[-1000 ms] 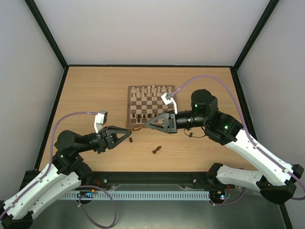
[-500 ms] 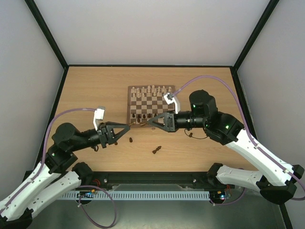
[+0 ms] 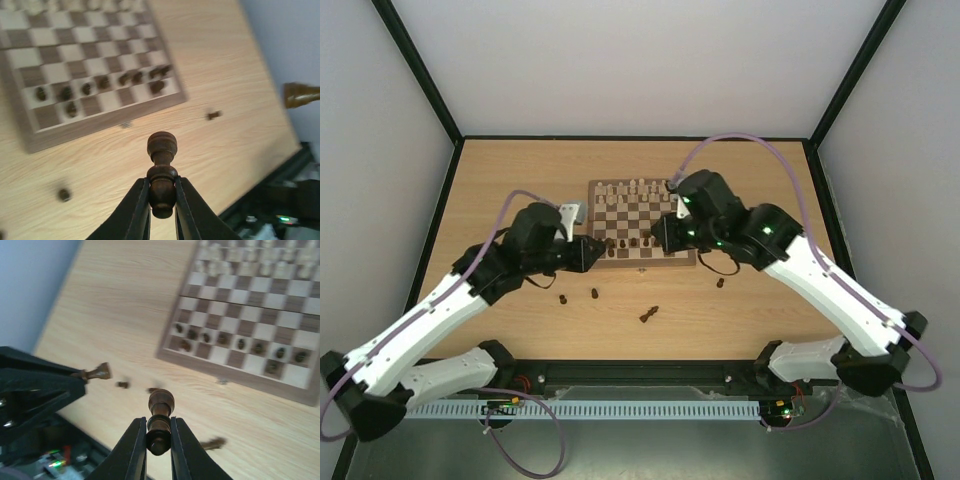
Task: Set up the chess pieces on the board
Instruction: Pick up the chess piece at the center of the board, then place the chess piece on the chessboard.
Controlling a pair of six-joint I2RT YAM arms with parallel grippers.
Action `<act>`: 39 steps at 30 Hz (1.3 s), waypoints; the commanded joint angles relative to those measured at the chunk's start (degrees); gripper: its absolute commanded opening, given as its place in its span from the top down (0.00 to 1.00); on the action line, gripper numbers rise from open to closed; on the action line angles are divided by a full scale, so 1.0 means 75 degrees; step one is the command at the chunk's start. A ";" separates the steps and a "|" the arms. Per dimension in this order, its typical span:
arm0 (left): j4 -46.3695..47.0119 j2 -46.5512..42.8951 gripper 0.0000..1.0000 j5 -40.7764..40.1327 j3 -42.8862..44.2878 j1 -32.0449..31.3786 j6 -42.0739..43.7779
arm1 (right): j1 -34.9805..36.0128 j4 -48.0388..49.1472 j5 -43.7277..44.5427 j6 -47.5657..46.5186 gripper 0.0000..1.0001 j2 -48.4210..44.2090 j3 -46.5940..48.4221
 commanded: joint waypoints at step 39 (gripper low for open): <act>-0.1975 0.0429 0.84 -0.2080 0.0243 -0.0116 0.0861 | -0.0759 0.0173 0.0772 -0.0912 0.88 0.4910 0.0389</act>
